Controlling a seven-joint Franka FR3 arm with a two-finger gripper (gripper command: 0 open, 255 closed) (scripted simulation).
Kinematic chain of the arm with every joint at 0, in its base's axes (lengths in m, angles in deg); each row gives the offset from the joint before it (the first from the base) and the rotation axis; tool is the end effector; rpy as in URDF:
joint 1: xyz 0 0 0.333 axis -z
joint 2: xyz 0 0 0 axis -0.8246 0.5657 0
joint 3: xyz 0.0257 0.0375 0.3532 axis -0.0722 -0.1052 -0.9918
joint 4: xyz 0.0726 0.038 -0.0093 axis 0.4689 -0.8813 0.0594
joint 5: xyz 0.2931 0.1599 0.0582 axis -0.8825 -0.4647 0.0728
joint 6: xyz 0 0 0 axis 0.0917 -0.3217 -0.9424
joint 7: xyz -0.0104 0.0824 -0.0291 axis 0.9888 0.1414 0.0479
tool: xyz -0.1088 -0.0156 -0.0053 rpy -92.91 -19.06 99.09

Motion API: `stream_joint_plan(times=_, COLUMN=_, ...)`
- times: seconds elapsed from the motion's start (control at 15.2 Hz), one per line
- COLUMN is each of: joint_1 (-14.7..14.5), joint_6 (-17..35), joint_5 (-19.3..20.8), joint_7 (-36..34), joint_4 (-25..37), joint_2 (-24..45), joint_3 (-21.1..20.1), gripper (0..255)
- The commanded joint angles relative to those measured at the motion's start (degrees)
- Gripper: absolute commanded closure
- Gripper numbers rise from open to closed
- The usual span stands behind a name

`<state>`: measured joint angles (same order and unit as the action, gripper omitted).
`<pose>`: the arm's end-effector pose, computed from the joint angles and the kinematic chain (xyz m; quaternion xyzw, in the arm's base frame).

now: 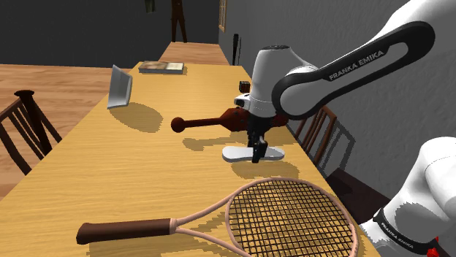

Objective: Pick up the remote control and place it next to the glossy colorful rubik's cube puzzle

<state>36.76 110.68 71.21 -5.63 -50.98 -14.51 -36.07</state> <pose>0.3782 0.1968 0.4301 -0.8753 -0.4835 -0.0001 0.0112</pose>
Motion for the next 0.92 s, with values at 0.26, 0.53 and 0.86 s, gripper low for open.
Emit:
stream_joint_plan(times=0.26, joint_1=-0.1, joint_6=-5.0, joint_5=-0.3, joint_7=0.1, joint_4=2.1, joint_2=-2.9, joint_3=0.1, gripper=255)
stream_joint_plan(times=0.53, joint_1=-0.1, joint_6=-8.2, joint_5=-0.4, joint_7=0.1, joint_4=3.8, joint_2=-4.4, joint_3=0.2, gripper=255)
stream_joint_plan(times=0.86, joint_1=0.0, joint_6=-12.3, joint_5=-0.4, joint_7=0.2, joint_4=6.3, joint_2=-6.0, joint_3=0.4, gripper=255)
